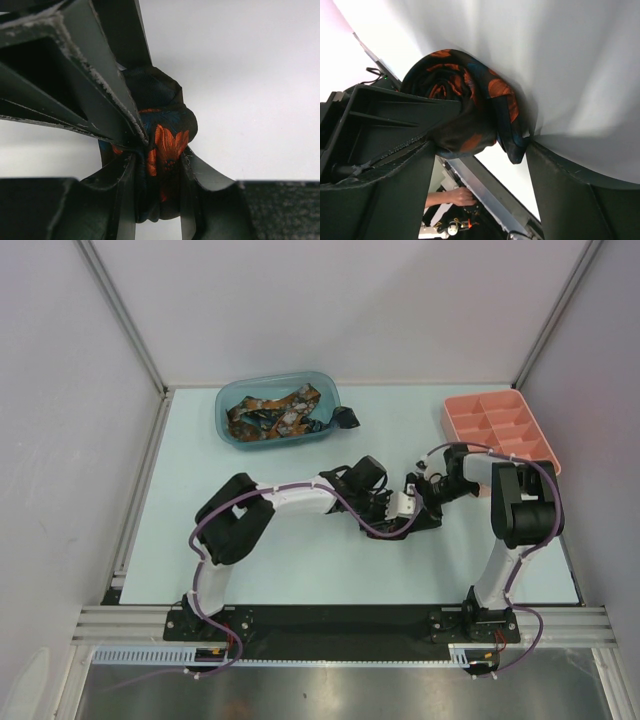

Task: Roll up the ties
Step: Roll the tie at the center of the board.

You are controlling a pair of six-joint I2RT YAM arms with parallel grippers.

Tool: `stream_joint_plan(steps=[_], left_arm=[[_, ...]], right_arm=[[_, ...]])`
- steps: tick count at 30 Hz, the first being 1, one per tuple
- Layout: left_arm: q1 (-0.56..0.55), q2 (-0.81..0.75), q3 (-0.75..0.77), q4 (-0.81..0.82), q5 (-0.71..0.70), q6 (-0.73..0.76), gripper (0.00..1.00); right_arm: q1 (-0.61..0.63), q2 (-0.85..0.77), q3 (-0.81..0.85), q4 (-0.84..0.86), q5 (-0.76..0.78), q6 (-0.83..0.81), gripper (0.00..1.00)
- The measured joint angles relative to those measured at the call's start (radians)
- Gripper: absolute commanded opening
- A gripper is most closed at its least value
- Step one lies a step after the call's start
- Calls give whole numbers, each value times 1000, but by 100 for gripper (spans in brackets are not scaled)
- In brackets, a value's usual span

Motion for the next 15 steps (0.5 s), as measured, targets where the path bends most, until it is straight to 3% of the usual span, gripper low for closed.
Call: stream_joint_plan(steps=[15], left_arm=[[22,2,7,-36,19,-2,17]], right_arm=[[28,-68,-79,180,-51,7,80]])
